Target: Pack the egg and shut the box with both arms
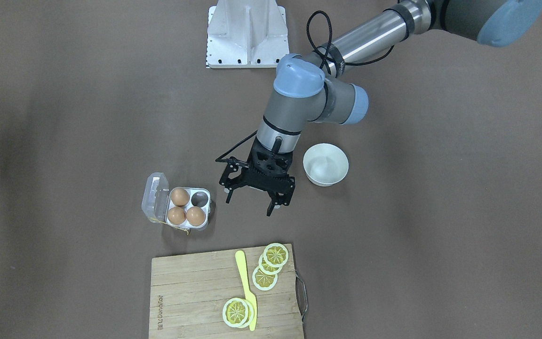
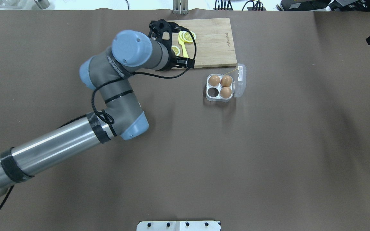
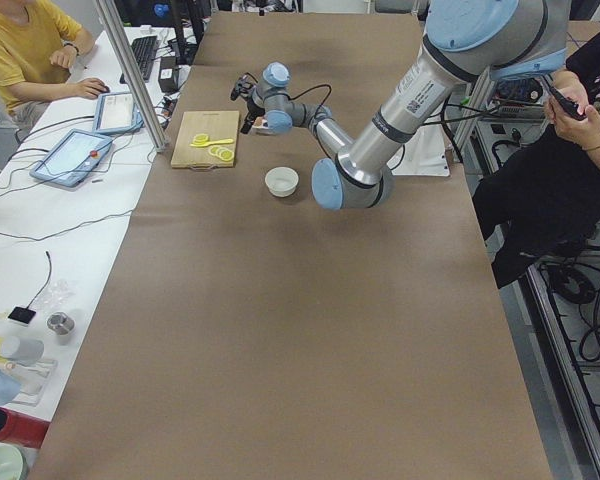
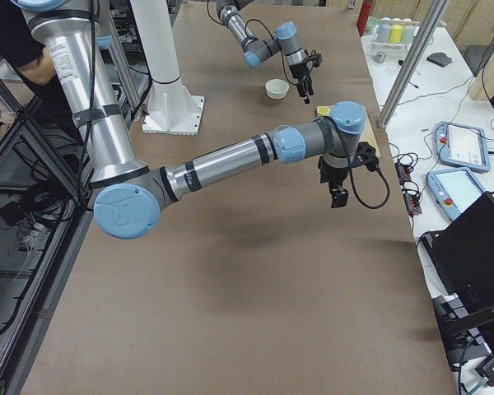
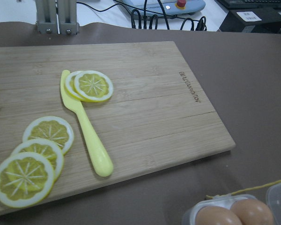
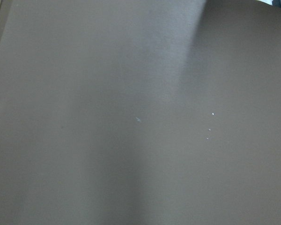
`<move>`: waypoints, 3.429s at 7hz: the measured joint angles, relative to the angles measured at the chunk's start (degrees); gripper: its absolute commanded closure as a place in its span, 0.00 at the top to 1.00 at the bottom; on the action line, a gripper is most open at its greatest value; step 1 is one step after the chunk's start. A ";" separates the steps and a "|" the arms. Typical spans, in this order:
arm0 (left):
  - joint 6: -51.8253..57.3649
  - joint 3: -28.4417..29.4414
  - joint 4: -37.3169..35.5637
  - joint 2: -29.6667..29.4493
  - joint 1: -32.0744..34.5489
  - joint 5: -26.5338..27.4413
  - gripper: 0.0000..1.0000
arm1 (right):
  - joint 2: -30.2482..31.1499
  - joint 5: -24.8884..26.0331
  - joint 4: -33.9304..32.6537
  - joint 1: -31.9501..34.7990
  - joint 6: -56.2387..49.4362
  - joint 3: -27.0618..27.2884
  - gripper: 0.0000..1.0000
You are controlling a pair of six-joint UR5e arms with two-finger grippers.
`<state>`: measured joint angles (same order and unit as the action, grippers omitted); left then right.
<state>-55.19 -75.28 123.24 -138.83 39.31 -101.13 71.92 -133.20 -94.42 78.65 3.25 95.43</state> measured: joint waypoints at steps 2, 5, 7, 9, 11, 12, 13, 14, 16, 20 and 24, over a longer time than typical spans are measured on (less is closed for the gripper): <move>9.62 -7.70 -8.12 6.15 9.25 -12.42 0.98 | 0.15 1.94 0.13 -4.10 -0.27 1.31 0.72; 25.10 -12.52 -11.44 15.15 20.99 -23.94 0.98 | -1.09 10.74 0.12 -16.23 -0.20 3.90 0.52; 31.87 -13.40 -11.58 19.24 26.20 -27.67 0.98 | -2.93 12.72 0.11 -23.33 -0.19 3.99 0.53; 37.00 -14.98 -11.59 23.16 28.57 -28.40 0.98 | -6.09 13.01 0.11 -27.81 -0.03 3.61 0.53; 38.35 -16.50 -11.61 25.21 29.25 -28.48 0.98 | -10.19 13.11 0.17 -30.12 0.53 2.28 0.53; 38.50 -17.08 -11.61 25.91 29.38 -28.45 0.98 | -12.94 13.33 0.40 -30.65 0.84 0.01 0.54; 38.55 -17.49 -11.60 26.26 29.50 -28.43 0.98 | -14.89 13.93 2.01 -30.96 0.98 -2.47 0.54; 38.57 -17.73 -11.58 26.42 29.61 -28.42 0.98 | -15.61 14.55 5.43 -31.21 1.03 -4.98 0.54; 38.58 -18.35 -11.61 26.84 29.69 -28.42 0.98 | -16.68 15.00 10.29 -31.53 1.74 -8.31 0.57; 38.58 -19.56 -12.64 28.12 29.73 -28.42 0.99 | -18.79 14.67 10.91 -31.98 4.59 -7.70 1.00; 41.00 -22.97 -21.66 35.75 34.65 -29.94 0.99 | -9.37 10.57 10.80 -18.24 4.48 -4.19 1.00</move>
<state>-14.19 -98.25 101.58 -103.08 73.96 -131.07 62.55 -122.64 -83.62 60.41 7.74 91.24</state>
